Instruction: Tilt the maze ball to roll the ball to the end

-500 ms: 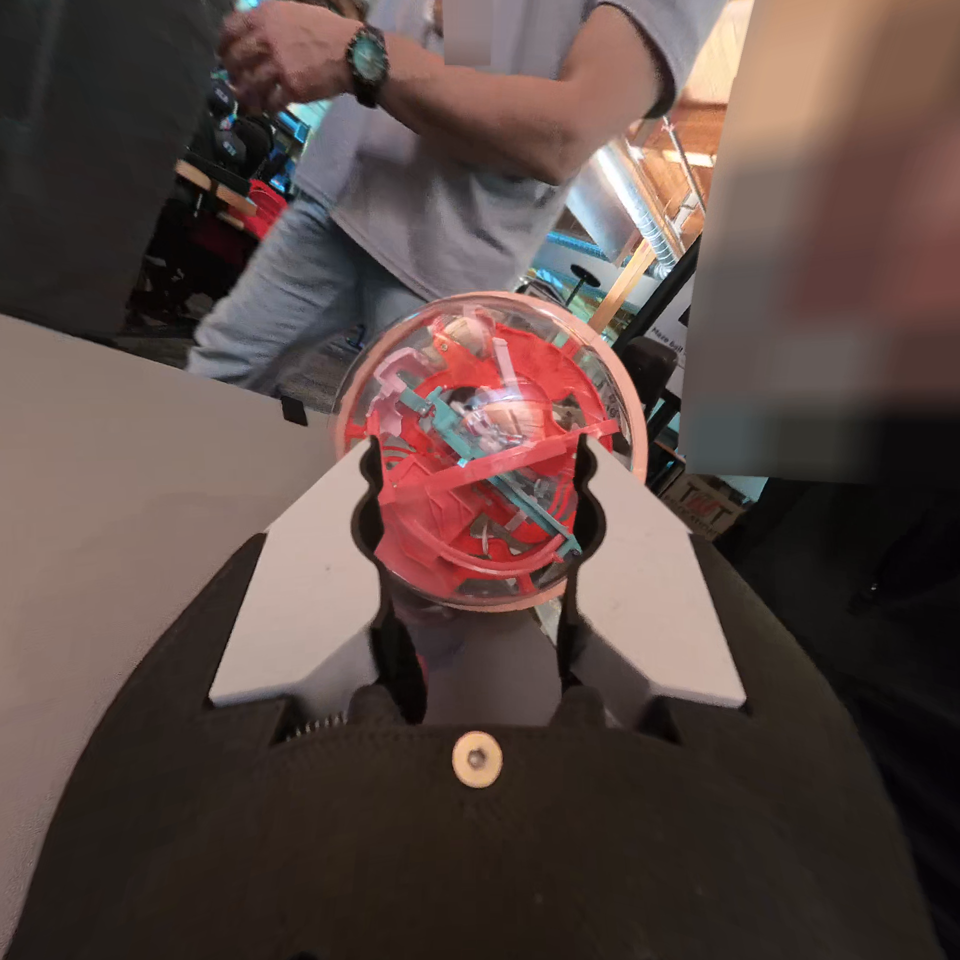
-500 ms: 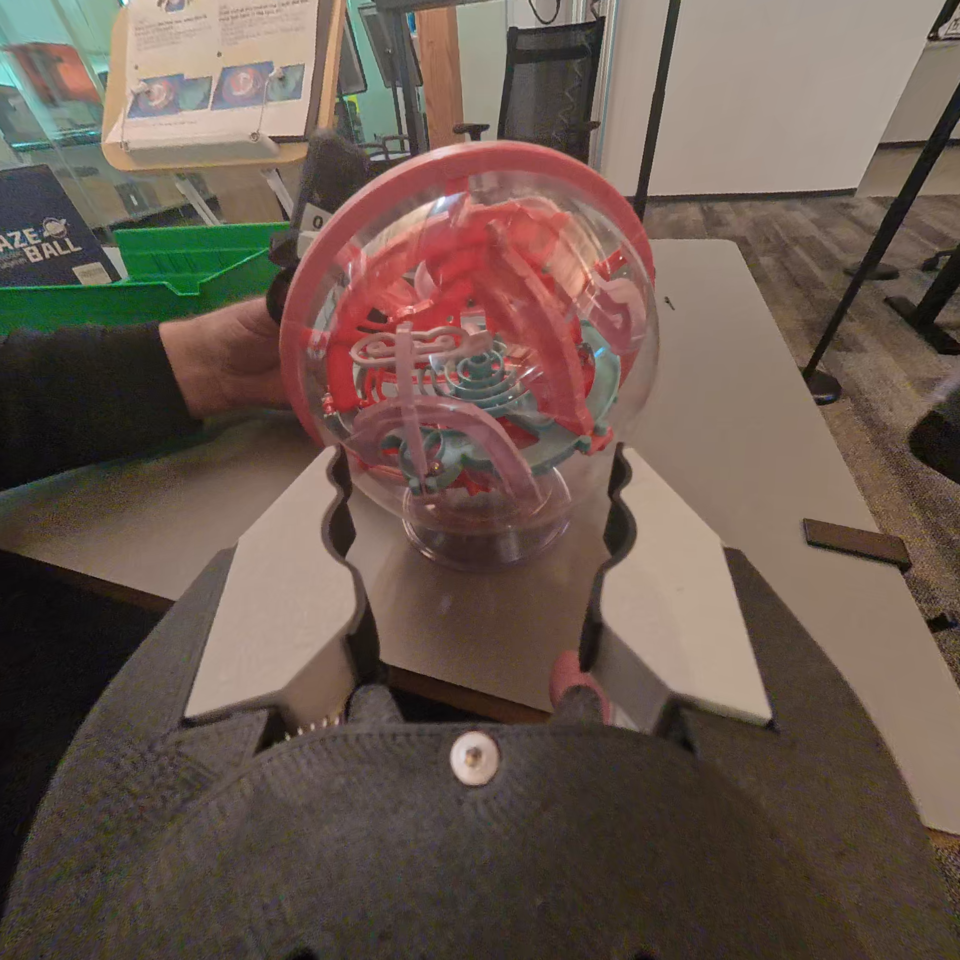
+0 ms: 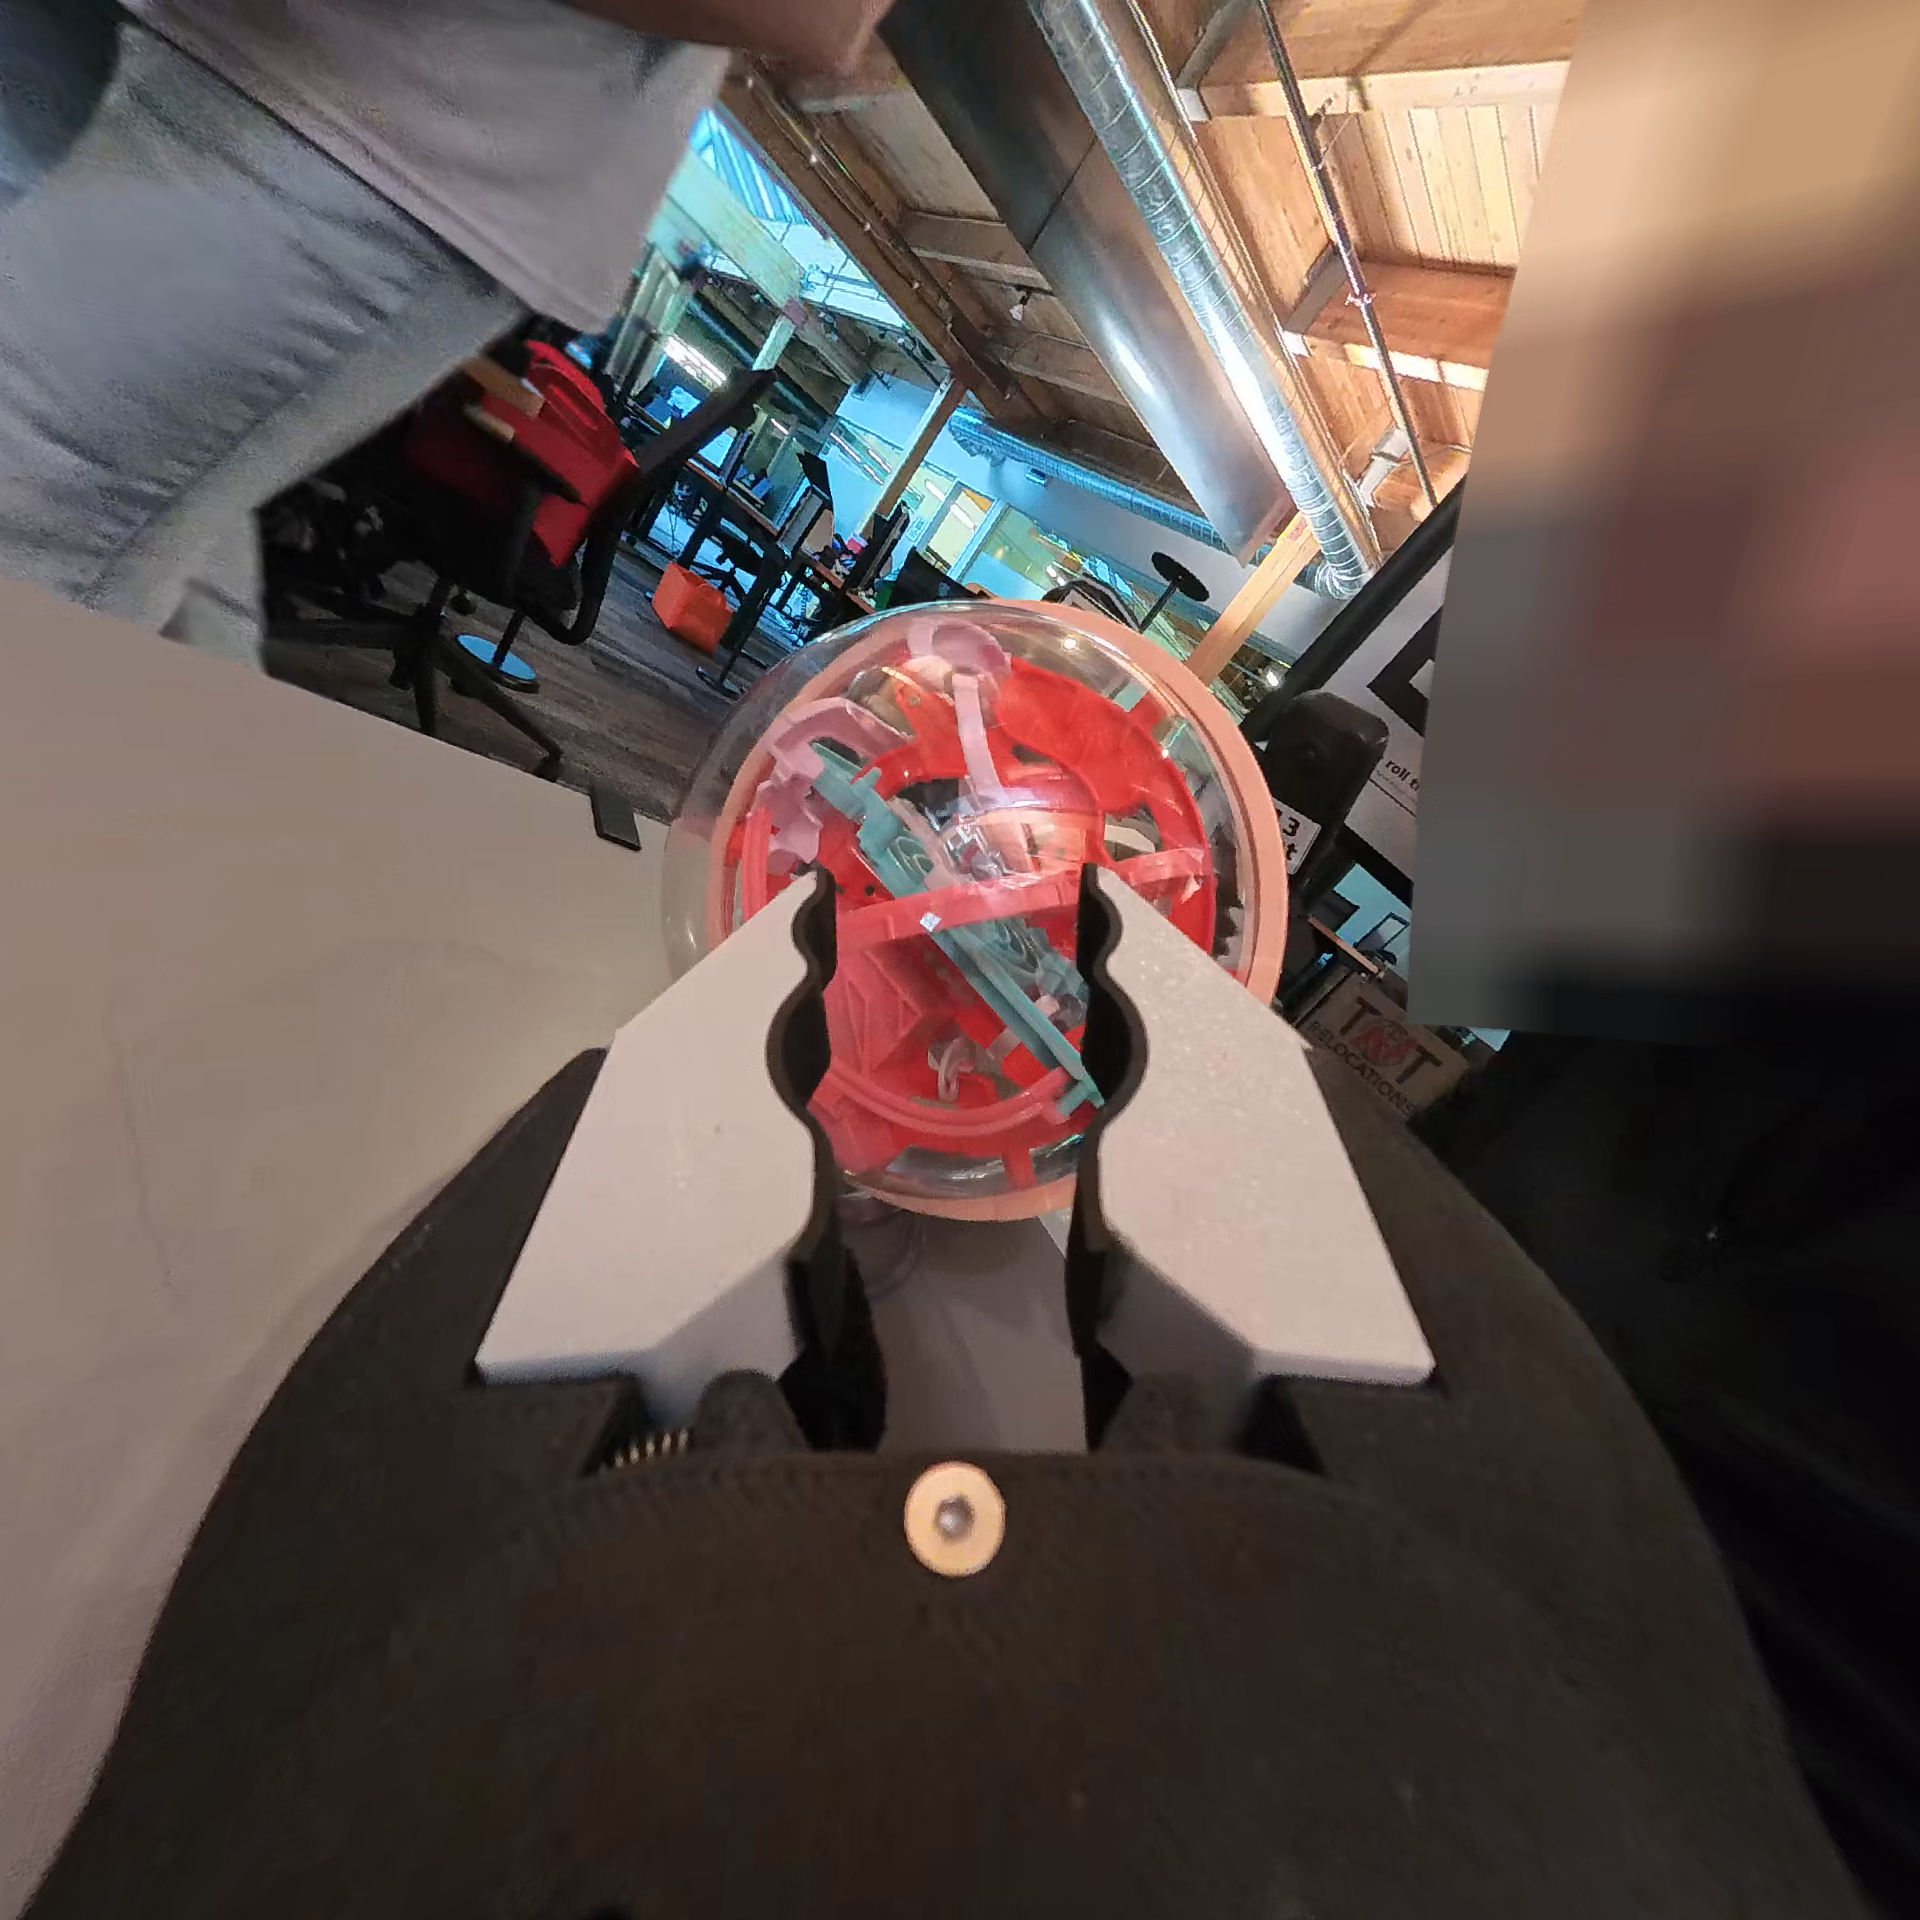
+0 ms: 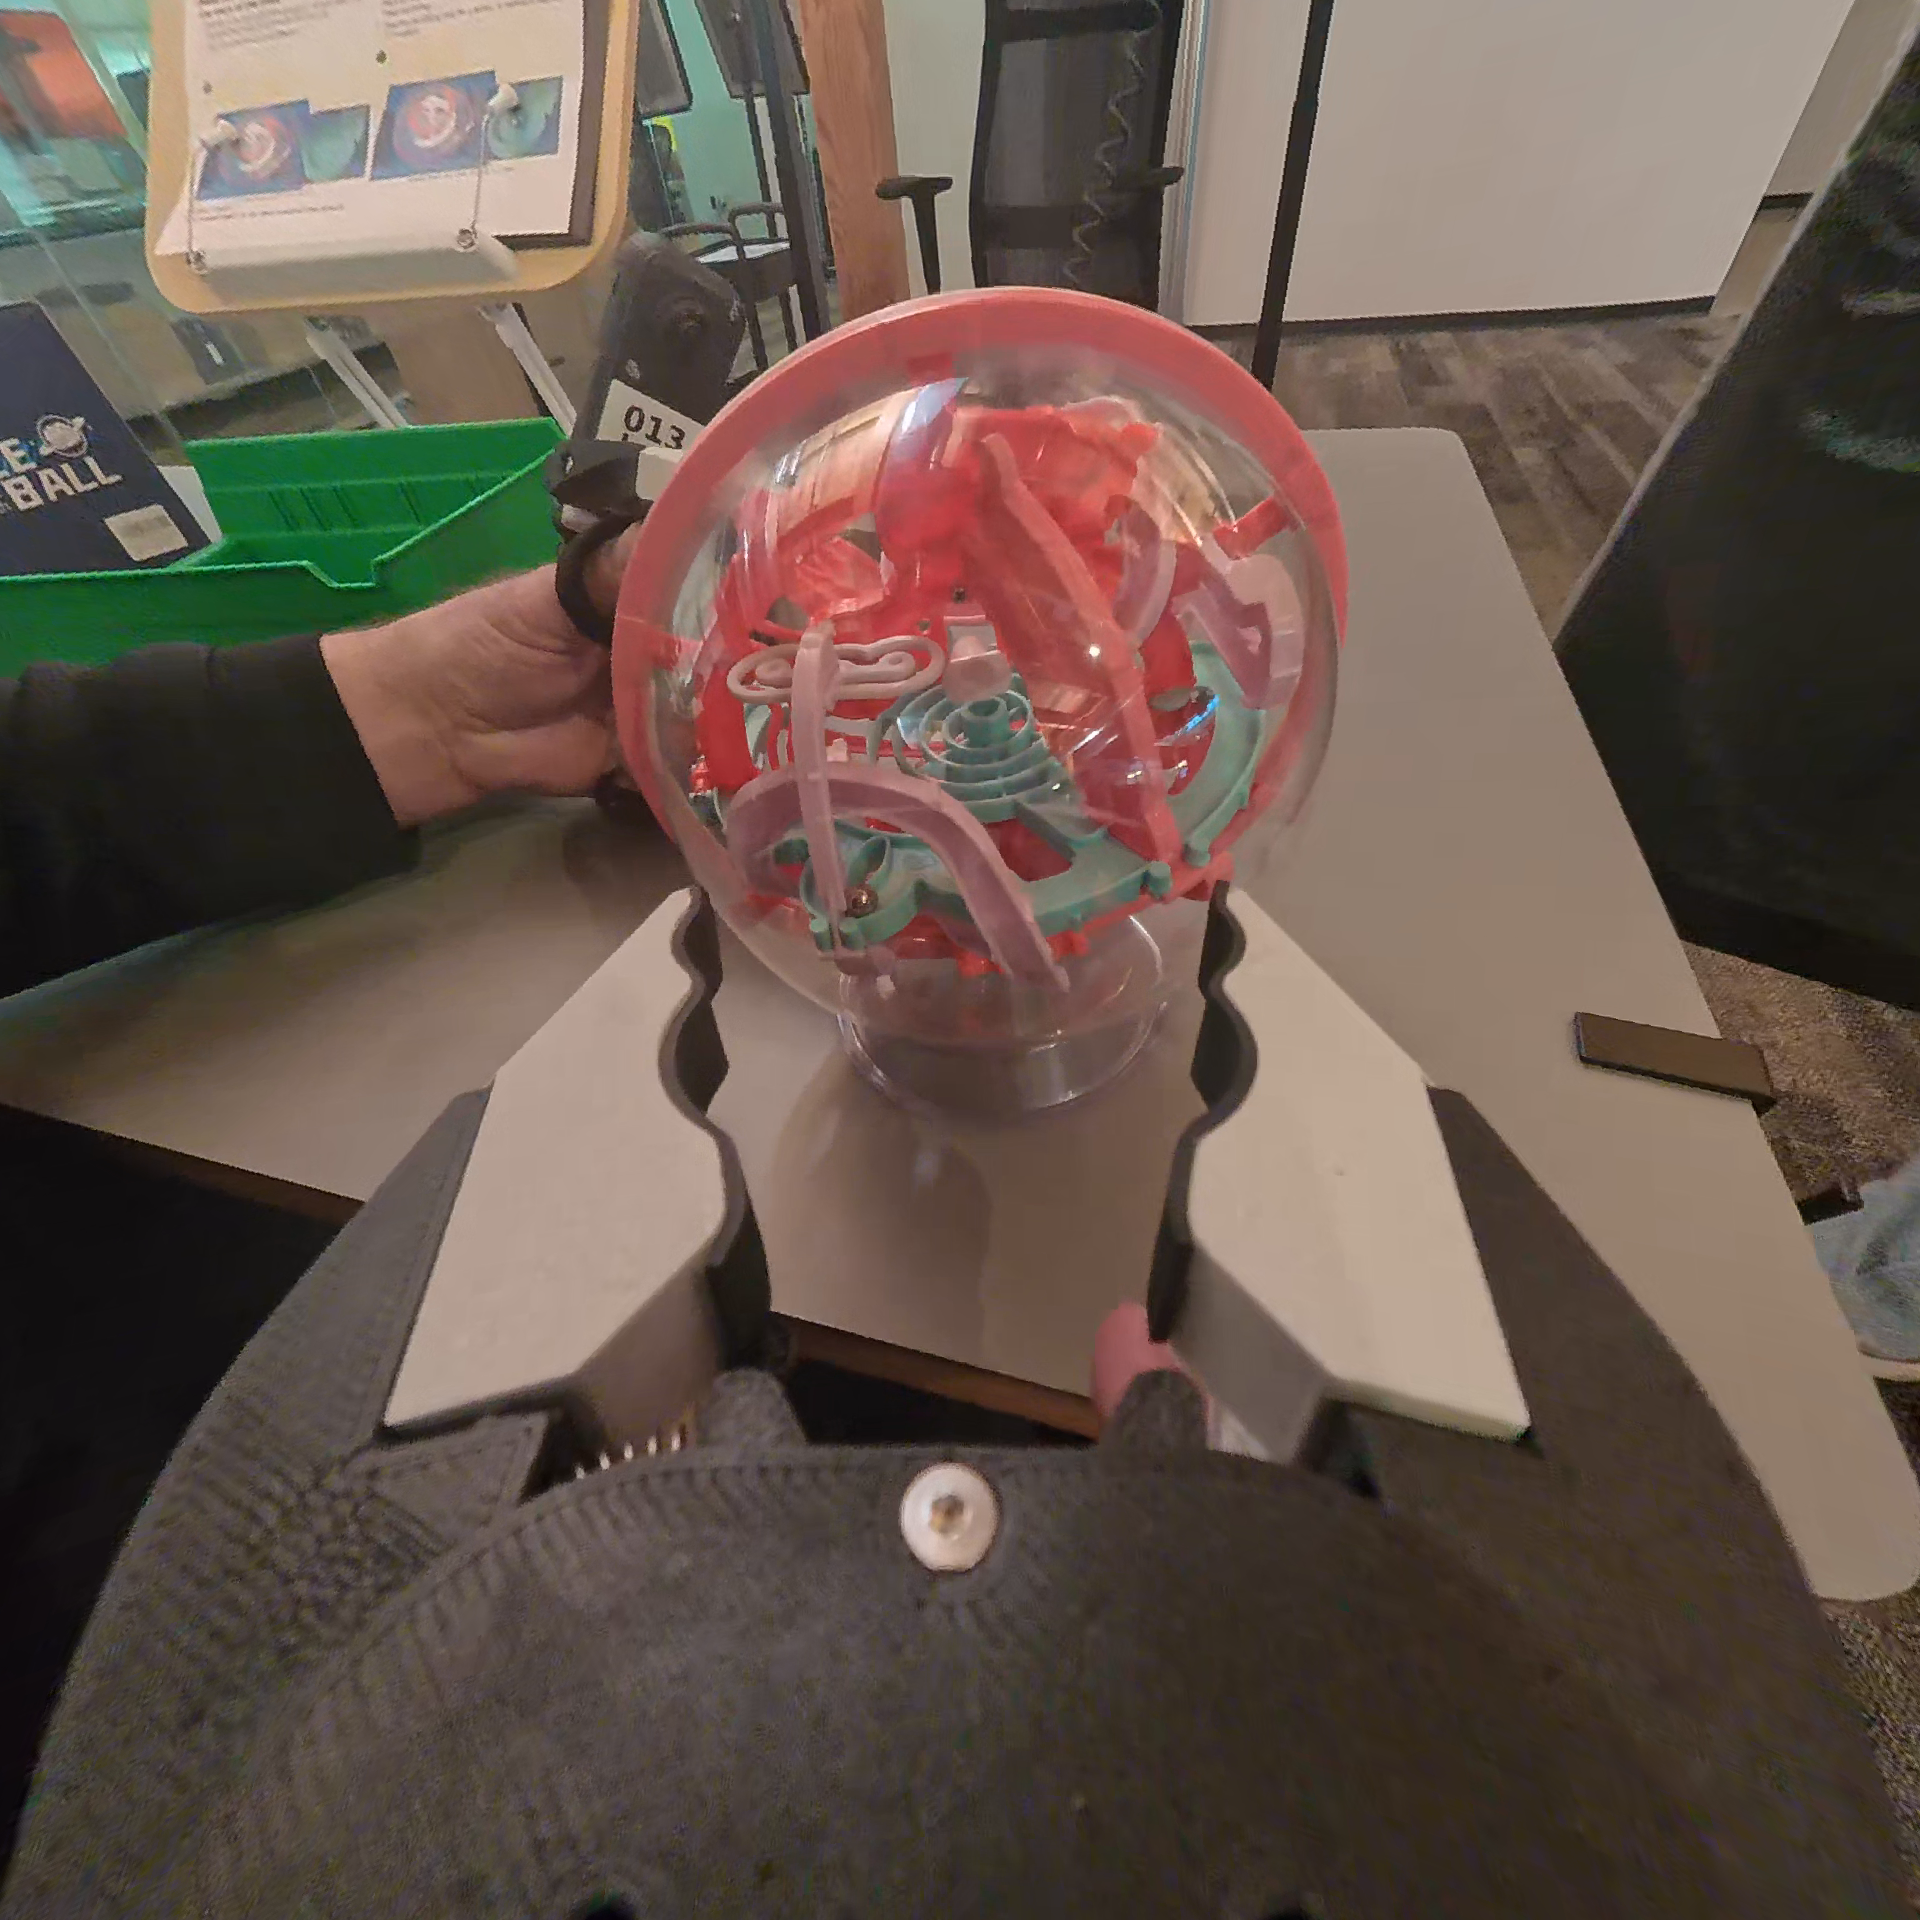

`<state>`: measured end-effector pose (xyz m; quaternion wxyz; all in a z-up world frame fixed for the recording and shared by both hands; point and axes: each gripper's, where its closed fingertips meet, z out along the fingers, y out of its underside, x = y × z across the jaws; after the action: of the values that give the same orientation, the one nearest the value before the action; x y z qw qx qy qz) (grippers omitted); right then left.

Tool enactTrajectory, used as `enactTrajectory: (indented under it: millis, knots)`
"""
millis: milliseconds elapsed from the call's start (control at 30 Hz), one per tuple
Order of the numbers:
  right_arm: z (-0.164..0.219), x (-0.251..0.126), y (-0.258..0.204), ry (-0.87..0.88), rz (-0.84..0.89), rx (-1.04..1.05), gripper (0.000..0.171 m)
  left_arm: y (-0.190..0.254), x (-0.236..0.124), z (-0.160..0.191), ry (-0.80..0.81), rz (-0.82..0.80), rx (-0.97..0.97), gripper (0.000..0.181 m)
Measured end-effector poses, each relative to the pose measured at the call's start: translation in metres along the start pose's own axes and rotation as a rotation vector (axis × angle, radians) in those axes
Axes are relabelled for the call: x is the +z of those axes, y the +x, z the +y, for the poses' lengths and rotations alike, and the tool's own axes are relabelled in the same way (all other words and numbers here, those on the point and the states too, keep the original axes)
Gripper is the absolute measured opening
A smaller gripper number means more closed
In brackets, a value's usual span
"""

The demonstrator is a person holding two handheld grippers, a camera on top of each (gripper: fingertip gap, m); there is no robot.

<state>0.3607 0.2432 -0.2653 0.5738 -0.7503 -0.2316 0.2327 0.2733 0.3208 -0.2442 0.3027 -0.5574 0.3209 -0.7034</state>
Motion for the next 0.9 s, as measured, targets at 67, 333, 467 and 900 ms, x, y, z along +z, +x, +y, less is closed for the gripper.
enactTrajectory:
  millis: [67, 333, 467, 900]
  knots:
    - [0.0, 0.0, 0.001, 0.002, -0.003, 0.013, 0.091, -0.001, 0.001, -0.001, 0.002, 0.001, -0.007, 0.043]
    - [0.006, 0.0, 0.008, 0.004, -0.021, 0.048, 0.092, -0.001, 0.006, -0.002, -0.031, -0.016, 0.013, 0.047]
    - [0.014, 0.002, 0.013, -0.004, -0.022, 0.067, 0.093, 0.001, 0.008, 0.0, -0.045, -0.036, 0.045, 0.057]
    - [0.009, -0.004, 0.026, 0.066, -0.056, 0.026, 0.105, 0.022, 0.019, 0.035, -0.318, -0.305, 0.522, 0.147]
